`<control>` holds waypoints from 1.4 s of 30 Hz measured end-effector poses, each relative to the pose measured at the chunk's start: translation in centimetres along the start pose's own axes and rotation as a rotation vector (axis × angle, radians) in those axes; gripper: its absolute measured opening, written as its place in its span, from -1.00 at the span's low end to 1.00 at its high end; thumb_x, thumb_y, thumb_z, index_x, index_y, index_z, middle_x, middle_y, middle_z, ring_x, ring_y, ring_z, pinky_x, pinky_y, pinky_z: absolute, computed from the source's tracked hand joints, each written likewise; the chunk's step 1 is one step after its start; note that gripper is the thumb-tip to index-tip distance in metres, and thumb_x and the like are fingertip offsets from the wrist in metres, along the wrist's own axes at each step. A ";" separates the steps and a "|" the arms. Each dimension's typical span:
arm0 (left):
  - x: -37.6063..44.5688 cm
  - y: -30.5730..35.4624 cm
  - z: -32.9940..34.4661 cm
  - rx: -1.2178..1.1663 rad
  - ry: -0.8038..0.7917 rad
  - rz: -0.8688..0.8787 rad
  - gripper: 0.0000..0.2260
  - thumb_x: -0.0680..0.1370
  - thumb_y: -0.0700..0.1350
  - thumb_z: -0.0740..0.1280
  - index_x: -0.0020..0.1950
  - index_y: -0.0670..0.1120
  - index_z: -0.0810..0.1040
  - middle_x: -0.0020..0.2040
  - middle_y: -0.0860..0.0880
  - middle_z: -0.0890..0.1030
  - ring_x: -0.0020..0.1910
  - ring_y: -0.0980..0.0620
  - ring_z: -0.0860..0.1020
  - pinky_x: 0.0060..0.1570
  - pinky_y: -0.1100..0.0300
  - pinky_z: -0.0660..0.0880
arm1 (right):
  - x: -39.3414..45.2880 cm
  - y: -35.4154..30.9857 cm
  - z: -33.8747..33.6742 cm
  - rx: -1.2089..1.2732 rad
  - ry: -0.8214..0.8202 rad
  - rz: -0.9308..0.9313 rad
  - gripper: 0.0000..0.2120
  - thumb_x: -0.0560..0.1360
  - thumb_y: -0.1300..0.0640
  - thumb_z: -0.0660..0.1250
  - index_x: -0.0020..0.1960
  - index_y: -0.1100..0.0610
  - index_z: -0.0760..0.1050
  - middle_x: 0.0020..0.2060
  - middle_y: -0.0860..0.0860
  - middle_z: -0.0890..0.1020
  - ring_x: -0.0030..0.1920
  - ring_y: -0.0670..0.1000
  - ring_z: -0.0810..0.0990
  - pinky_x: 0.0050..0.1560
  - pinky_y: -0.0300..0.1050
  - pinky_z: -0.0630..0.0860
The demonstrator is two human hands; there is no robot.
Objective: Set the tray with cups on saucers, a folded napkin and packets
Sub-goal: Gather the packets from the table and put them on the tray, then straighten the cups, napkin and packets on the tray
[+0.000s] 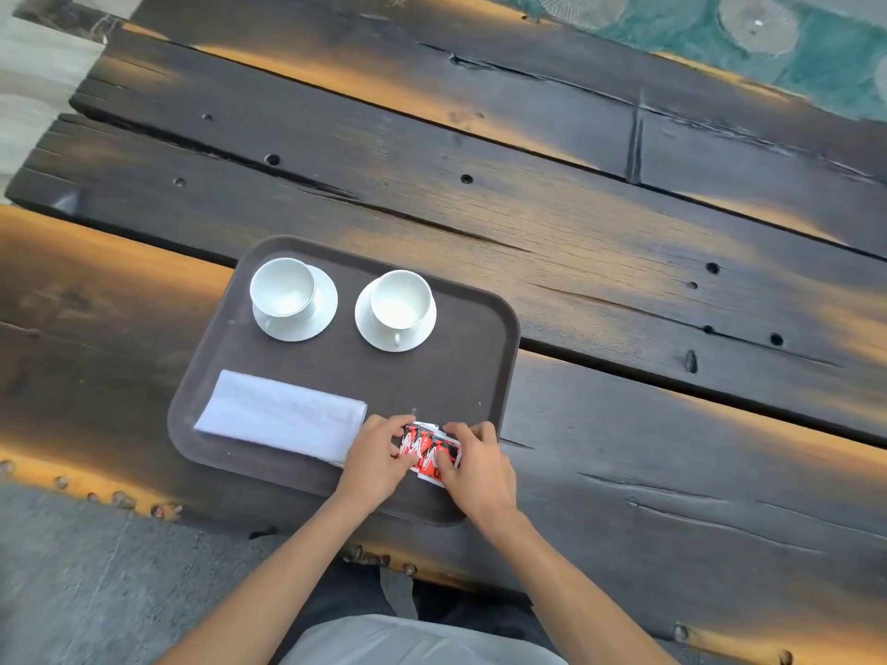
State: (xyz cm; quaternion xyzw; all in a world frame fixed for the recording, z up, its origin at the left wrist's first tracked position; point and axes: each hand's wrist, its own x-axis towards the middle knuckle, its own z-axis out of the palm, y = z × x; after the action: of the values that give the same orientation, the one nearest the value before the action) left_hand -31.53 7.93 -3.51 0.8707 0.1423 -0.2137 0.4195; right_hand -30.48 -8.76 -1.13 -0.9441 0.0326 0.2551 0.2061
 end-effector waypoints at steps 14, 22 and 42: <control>-1.4 -0.5 0.7 0.050 0.002 0.027 -0.50 0.50 -0.14 0.49 0.42 0.03 0.49 0.08 0.04 0.50 -0.20 0.14 0.58 0.00 0.24 0.57 | -1.6 0.9 0.9 -0.010 0.022 -0.008 -0.73 0.61 -0.10 0.27 0.28 -0.08 0.47 0.18 -0.02 0.45 -0.09 0.06 0.67 -0.14 -0.03 0.63; -2.1 0.4 -1.1 0.026 0.031 0.032 -0.56 0.53 -0.06 0.44 0.41 0.04 0.50 0.12 0.06 0.52 -0.18 0.15 0.60 -0.01 0.25 0.54 | -1.3 1.2 0.0 0.146 0.015 -0.042 -0.72 0.57 -0.02 0.33 0.27 -0.04 0.49 0.15 -0.03 0.49 -0.10 0.01 0.66 -0.08 -0.07 0.57; 8.6 1.4 -10.4 -0.507 0.174 -0.277 -0.70 0.56 -0.15 0.34 0.30 -0.06 0.57 -0.03 -0.03 0.70 0.02 -0.12 0.68 0.16 -0.08 0.61 | 9.4 -5.2 -3.7 0.950 0.044 0.397 -0.88 0.59 0.18 0.33 -0.05 0.11 0.65 -0.15 0.05 0.71 -0.12 -0.01 0.69 -0.15 -0.20 0.68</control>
State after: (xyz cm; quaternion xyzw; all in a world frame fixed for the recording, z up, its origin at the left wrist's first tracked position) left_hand -20.85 15.90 -1.08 0.7256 0.3439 -0.1509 0.5766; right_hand -19.79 -5.13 -0.97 -0.7273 0.3277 0.2263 0.5590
